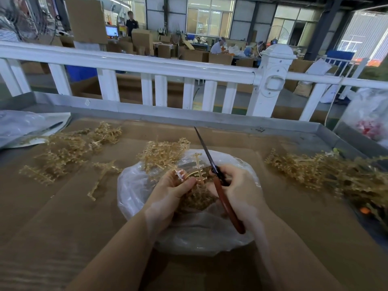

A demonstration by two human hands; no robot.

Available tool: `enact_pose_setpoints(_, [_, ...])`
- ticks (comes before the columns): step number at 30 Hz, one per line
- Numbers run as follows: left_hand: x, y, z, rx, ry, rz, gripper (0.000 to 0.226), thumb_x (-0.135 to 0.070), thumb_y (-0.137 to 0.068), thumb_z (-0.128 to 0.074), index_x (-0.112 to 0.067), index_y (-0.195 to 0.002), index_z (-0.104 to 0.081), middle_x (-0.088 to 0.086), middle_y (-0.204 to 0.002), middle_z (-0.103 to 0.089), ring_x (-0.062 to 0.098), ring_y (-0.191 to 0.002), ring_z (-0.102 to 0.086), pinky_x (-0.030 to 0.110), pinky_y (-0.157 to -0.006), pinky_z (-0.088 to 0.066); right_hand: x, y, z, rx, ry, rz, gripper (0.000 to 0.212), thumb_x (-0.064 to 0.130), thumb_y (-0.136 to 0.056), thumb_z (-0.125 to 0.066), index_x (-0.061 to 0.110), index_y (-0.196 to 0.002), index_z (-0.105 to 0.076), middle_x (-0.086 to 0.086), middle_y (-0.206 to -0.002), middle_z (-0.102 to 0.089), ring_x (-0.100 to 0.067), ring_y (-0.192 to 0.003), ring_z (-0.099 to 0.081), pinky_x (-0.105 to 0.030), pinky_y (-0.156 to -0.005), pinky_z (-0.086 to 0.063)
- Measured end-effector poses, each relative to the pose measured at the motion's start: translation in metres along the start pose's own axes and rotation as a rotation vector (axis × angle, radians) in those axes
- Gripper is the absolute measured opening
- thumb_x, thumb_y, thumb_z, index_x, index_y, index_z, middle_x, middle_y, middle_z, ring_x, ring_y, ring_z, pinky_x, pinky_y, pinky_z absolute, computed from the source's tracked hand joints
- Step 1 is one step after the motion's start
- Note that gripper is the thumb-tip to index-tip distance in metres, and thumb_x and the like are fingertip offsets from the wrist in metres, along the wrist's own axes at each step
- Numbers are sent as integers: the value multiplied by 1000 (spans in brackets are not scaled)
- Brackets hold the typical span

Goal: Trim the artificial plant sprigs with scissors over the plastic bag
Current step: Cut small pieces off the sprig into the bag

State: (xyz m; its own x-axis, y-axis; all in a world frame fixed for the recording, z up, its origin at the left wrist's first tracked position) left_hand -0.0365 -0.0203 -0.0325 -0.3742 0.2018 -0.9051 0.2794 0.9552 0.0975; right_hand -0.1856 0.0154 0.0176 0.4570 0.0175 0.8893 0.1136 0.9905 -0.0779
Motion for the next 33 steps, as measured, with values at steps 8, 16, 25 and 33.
enact_pose_setpoints(8, [-9,5,-4,157,-30,23,33,-11,-76,-68,-10,-106,-53,17,-96,-72,31,-88,-70,33,-67,-57,-2,-3,7,-1,-249,-56,28,-1,-78,-72,18,-97,-65,-4,-76,-67,-8,-52,-62,-19,-52,-50])
enact_pose_setpoints(16, [-18,6,-7,302,-41,18,50,-5,-71,-76,-7,-112,-47,14,-91,-71,27,-81,-70,29,-63,-55,-4,-4,8,28,-245,-45,28,0,-76,-74,21,-94,-67,-5,-80,-72,-19,-69,-71,-32,-60,-59])
enact_pose_setpoints(25, [-25,5,-8,316,-117,31,57,4,-65,-77,-8,-112,-49,11,-96,-69,27,-90,-68,28,-70,-55,-2,-5,11,66,-367,-101,33,-1,-74,-75,24,-94,-67,1,-78,-73,-13,-71,-71,-22,-57,-56])
enact_pose_setpoints(33, [-27,5,2,289,-214,97,80,7,-56,-76,-11,-126,-41,15,-92,-72,29,-82,-70,30,-61,-56,-5,-6,24,-79,-492,-109,34,-5,-75,-73,18,-98,-66,-3,-63,-69,-16,-55,-63,-21,-54,-54])
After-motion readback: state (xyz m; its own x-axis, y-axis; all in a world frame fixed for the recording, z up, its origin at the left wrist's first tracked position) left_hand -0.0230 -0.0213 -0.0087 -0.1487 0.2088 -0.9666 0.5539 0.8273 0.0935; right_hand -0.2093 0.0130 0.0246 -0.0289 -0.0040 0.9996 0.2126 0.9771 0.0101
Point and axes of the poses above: each hand's wrist, its own y-axis away from the middle knuckle, its own z-axis out of the back of the hand, x = y × z, the point moved 2 cm from there along -y, towards the middle knuckle
